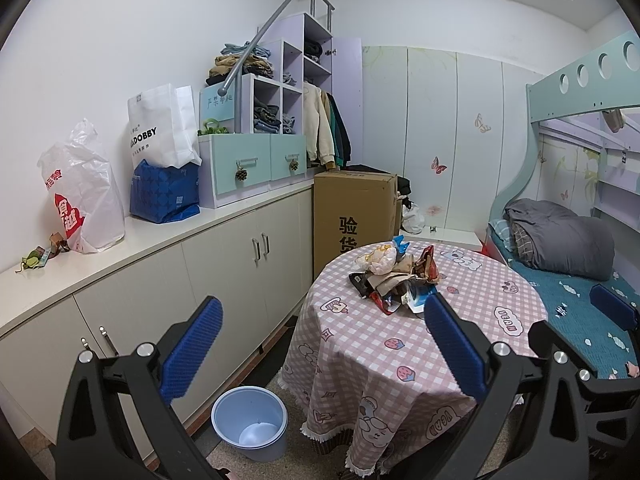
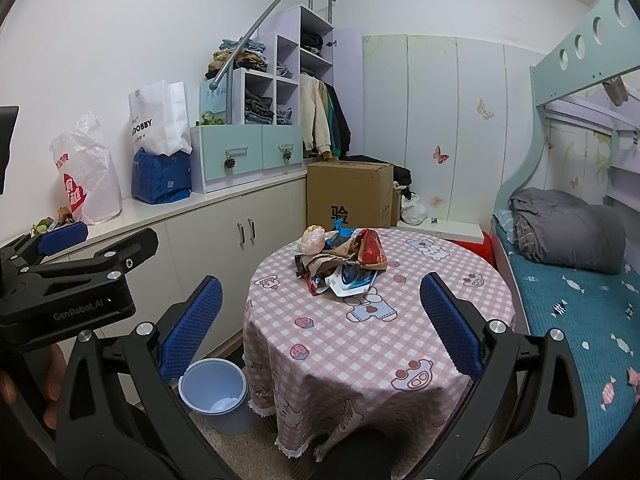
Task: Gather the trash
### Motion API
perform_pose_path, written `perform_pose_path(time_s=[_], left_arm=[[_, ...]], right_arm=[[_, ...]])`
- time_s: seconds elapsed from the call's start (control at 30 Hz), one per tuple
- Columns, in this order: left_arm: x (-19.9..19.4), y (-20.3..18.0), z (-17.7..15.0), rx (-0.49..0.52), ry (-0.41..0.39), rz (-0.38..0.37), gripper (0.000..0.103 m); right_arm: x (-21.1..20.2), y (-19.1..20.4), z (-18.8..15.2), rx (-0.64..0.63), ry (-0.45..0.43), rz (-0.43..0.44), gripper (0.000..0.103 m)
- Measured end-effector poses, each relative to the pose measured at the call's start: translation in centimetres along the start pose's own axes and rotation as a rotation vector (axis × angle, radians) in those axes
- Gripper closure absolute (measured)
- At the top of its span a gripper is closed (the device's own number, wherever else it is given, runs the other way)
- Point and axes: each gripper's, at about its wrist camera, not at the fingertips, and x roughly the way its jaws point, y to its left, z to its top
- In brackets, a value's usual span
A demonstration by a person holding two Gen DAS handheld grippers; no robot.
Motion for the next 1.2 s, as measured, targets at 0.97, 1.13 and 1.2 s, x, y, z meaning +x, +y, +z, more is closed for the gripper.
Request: perform_pose_path(time_s=[0.97,1.13,1.2], left_arm=[[0.5,0.1,-0.9,-0.001,0.009,0.002,0.004],[0.5,0.2,-1.1,0.002,0.010,0.005,0.004],[0.7,0.4,-1.0,0.001,0.013,0.005,0.004]], right_arm=[[0.2,0.4,-0.7,-0.001,0.014,0.006,0.006],[0.4,0.4,-0.8,0.001,0.025,0.005,0.006],[0.3,0.5,-0.9,0.004,0.024,0.004,0.006]])
